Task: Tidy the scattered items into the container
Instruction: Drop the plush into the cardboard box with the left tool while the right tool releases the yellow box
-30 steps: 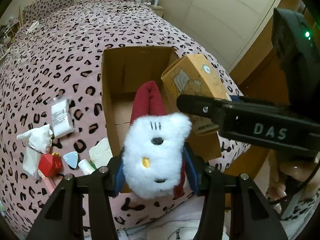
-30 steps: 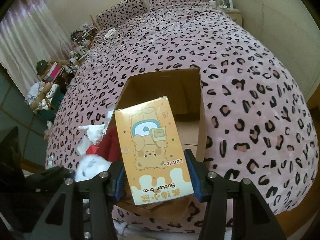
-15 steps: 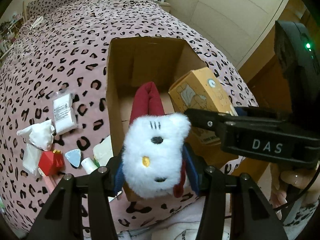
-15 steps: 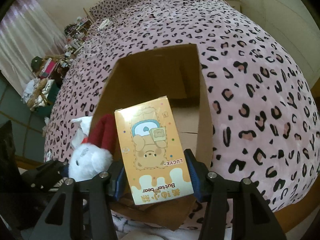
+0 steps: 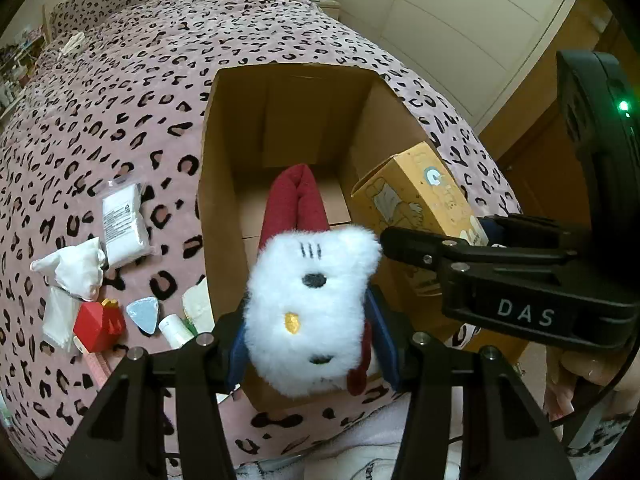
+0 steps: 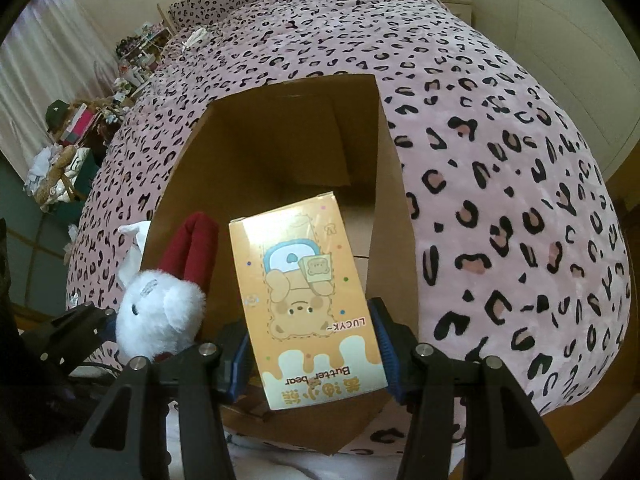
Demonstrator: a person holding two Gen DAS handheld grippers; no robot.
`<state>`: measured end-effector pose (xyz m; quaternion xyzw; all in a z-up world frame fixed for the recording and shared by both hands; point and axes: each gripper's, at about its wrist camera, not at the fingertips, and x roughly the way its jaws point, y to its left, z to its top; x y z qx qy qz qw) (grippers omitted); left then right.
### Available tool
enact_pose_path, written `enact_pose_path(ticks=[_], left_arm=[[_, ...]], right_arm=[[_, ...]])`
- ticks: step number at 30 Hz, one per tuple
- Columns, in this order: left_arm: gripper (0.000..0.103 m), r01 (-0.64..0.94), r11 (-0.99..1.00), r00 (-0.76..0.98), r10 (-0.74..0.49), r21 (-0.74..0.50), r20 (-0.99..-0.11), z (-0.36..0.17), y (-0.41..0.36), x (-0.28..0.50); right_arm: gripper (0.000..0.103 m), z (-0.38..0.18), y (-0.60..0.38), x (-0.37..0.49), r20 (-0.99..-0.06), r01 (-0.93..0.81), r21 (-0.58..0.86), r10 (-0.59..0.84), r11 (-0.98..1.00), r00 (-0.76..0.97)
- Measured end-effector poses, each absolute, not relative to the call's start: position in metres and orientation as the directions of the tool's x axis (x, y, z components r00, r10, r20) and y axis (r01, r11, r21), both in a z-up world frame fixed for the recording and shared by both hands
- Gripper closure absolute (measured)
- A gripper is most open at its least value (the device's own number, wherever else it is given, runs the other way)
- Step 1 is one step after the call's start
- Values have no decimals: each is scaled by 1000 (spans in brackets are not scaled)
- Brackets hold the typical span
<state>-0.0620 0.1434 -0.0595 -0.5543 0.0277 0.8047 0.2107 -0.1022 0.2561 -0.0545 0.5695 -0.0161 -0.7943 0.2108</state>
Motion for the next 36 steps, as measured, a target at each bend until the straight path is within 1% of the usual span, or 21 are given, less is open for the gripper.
enact_pose_path(ticks=[14,21,23,25,27,29,31,36], left_arm=[[48,-366,-913,-297,301,-183,-906,-61,144,-62],[42,-372,-910,-290,302,-184,-908,-61,143,-60],[39,-371,-909,-286,306,-190,-908,-61,142,-59],[38,-367,-910,-290,311,-195,-905,-57,141,-58],[32,-365,-914,-314,302,-179,-900,-50,140,-56],[29,-364,-917,-331,293,-166,-897,-45,138,-55],[29,-364,-916,-337,296,-166,-894,-42,137,-54],[28,-359,-922,-348,279,-147,-895,-38,136,-53]], right_arm=[[50,-55,252,-103,-905,328,257,-345,-909,-249],[49,-54,246,-105,-919,341,246,-330,-907,-215],[49,-53,244,-105,-919,348,249,-334,-904,-209],[49,-51,242,-105,-914,355,264,-350,-897,-205],[49,-50,240,-105,-913,357,273,-358,-893,-196],[49,-50,239,-105,-912,360,275,-361,-891,-195],[49,-49,238,-105,-908,356,283,-369,-890,-200],[49,-45,236,-104,-911,361,252,-346,-898,-225]])
